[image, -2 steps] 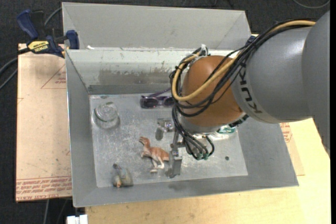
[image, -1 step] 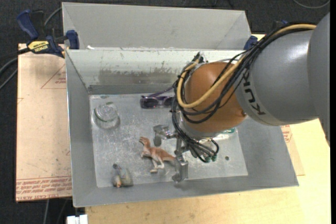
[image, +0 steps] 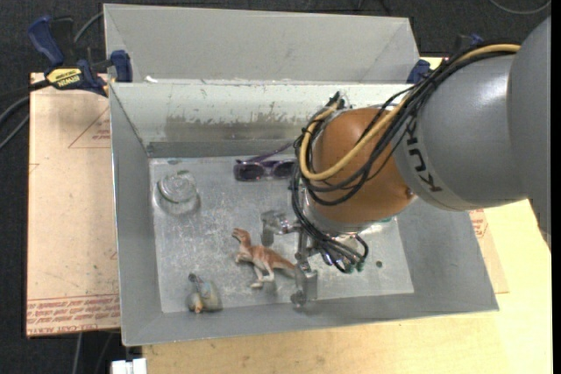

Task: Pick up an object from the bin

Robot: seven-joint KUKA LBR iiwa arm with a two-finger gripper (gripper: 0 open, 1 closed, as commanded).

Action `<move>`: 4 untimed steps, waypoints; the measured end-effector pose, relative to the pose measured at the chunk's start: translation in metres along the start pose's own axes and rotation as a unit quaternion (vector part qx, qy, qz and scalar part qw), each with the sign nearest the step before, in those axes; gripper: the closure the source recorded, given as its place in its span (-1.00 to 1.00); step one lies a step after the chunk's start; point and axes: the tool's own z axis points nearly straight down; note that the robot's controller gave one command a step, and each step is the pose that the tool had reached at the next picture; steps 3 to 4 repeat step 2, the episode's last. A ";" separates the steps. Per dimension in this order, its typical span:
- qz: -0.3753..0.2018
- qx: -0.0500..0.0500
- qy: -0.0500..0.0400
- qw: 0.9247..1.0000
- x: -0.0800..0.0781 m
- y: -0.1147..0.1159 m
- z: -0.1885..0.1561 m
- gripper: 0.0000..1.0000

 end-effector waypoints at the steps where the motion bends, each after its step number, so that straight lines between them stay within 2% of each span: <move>1: 0.011 0.000 0.000 1.000 -0.001 -0.002 0.003 -1.00; 2: -0.182 0.001 -0.005 0.983 -0.016 0.033 0.042 1.00; 4: -0.182 0.001 -0.005 0.983 -0.016 0.033 0.042 1.00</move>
Offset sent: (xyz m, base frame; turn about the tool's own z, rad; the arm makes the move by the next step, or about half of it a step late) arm 0.0020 0.0368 -0.0454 -0.3708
